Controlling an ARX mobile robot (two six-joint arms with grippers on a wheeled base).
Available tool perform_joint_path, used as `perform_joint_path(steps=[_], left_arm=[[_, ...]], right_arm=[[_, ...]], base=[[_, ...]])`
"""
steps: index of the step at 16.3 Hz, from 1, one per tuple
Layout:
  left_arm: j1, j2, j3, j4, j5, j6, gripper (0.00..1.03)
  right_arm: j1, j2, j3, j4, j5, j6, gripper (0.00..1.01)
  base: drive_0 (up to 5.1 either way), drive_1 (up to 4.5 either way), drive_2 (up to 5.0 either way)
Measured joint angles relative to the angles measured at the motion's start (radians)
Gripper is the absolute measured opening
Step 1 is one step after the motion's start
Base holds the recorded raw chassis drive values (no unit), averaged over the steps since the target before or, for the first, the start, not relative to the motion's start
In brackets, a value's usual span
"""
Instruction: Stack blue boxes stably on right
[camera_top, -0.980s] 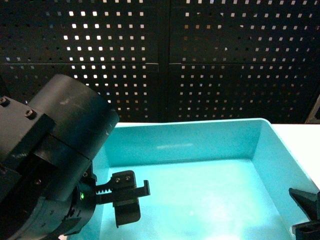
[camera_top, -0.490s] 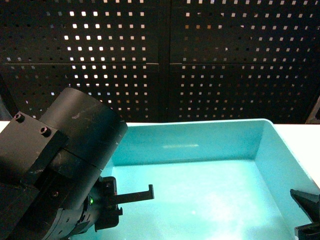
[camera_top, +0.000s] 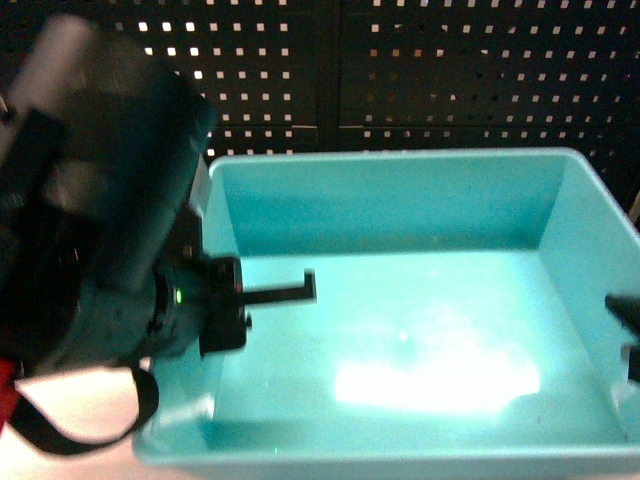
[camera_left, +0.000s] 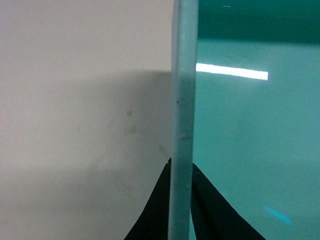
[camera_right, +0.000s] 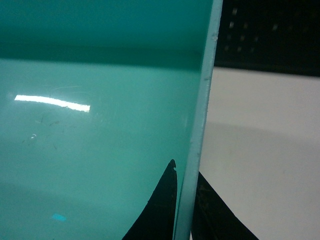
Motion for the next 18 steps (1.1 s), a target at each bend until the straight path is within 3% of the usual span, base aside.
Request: perform_joint_path(steps=[3, 6, 9, 13, 14, 18], left_arm=[[0.023, -0.078, 0.082, -0.011, 0.014, 0.063, 0.08], [0.024, -0.151, 0.164, -0.073, 0.033, 0.092, 0.08], [0.055, -0.188, 0.316, -0.083, 0.098, 0.131, 0.08], [0.068, -0.154, 0.375, 0.030, 0.115, 0.195, 0.08], [0.072, -0.098, 0.348, 0.134, 0.116, 0.231, 0.08], [0.071, -0.092, 0.334, 0.143, 0.116, 0.236, 0.08]], right_arm=[[-0.002, -0.100, 0.093, -0.059, 0.002, 0.005, 0.07], [-0.015, -0.203, 0.173, -0.138, 0.001, 0.019, 0.07], [-0.026, -0.303, 0.288, -0.159, 0.011, 0.033, 0.07], [-0.026, -0.332, 0.334, -0.132, 0.053, 0.020, 0.07], [-0.028, -0.308, 0.328, -0.129, 0.076, 0.015, 0.07], [-0.032, -0.300, 0.315, -0.130, 0.074, 0.015, 0.07]], base=[[0.0, 0.00, 0.0], [0.0, 0.00, 0.0], [0.0, 0.00, 0.0], [0.0, 0.00, 0.0], [0.0, 0.00, 0.0], [0.0, 0.00, 0.0]])
